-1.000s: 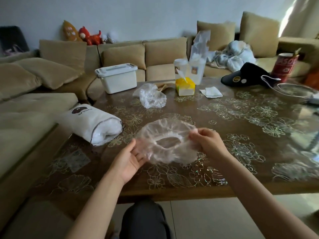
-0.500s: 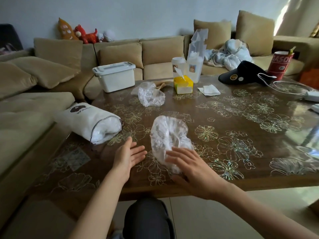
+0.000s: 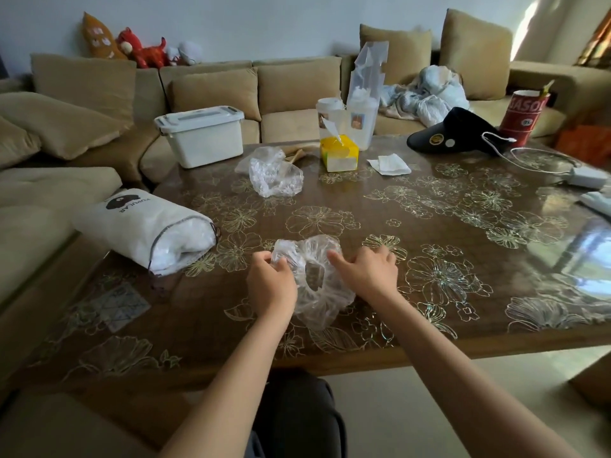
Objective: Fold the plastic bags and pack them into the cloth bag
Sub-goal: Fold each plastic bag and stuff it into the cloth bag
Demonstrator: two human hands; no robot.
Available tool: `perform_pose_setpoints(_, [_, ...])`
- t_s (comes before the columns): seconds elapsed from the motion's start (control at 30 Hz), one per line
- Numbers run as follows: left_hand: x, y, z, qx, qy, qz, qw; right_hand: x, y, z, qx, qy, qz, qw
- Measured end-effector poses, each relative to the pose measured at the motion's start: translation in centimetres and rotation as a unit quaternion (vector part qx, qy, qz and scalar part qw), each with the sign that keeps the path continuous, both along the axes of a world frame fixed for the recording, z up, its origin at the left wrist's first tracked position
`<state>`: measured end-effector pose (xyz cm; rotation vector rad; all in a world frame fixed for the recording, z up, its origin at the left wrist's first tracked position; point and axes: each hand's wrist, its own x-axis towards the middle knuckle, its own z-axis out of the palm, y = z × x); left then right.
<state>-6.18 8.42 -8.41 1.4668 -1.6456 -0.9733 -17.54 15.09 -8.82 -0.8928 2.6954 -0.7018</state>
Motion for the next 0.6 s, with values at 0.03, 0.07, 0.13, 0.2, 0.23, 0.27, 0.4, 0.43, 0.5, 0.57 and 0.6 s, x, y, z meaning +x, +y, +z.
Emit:
perform_pose_setpoints(0.03, [-0.1,-0.1,0.0,-0.001,0.021,0.006,1.000,0.4,-0.5,-0.2,-0.041,-0.006,0.001,0.999])
perform_pose_setpoints(0.07, [0.0,-0.3,-0.1,-0.006,0.036,0.011,0.999,0.7,-0.7,-0.4,-0.092,-0.013,0.003,0.996])
perform_pose_setpoints(0.13, [0.3,-0.8,-0.5,-0.026,0.041,0.015,0.999,1.3,-0.5,-0.7,-0.186,-0.032,-0.002,0.982])
perform_pose_setpoints(0.2, [1.2,-1.7,-1.0,-0.055,0.034,0.010,0.998,1.5,0.4,-0.6,-0.232,-0.029,-0.001,0.972])
perform_pose_setpoints(0.23, [1.7,-2.3,-1.1,-0.070,0.028,0.005,0.997,1.6,1.0,-0.5,-0.241,-0.019,0.008,0.970])
perform_pose_setpoints(0.27, [2.3,-2.8,-1.2,-0.089,0.017,-0.008,0.996,1.6,1.7,-0.4,-0.250,-0.004,0.016,0.968])
perform_pose_setpoints(0.4, [4.7,-4.7,-1.9,-0.137,-0.045,-0.084,0.986,1.7,3.8,0.0,-0.149,0.030,0.072,0.986])
perform_pose_setpoints(0.43, [5.2,-5.2,-1.9,-0.128,-0.050,-0.096,0.986,1.7,4.3,0.2,-0.090,0.021,0.102,0.991])
perform_pose_setpoints(0.5, [5.8,-5.5,-1.2,-0.120,-0.056,-0.090,0.987,1.5,4.8,1.1,-0.037,-0.026,0.149,0.988])
perform_pose_setpoints(0.57, [5.8,-4.8,0.0,-0.165,-0.082,-0.029,0.983,0.9,4.1,2.2,-0.082,-0.038,0.148,0.985])
perform_pose_setpoints(0.6, [5.6,-4.2,0.7,-0.201,-0.095,-0.008,0.975,0.6,3.1,2.6,-0.106,-0.022,0.135,0.985])
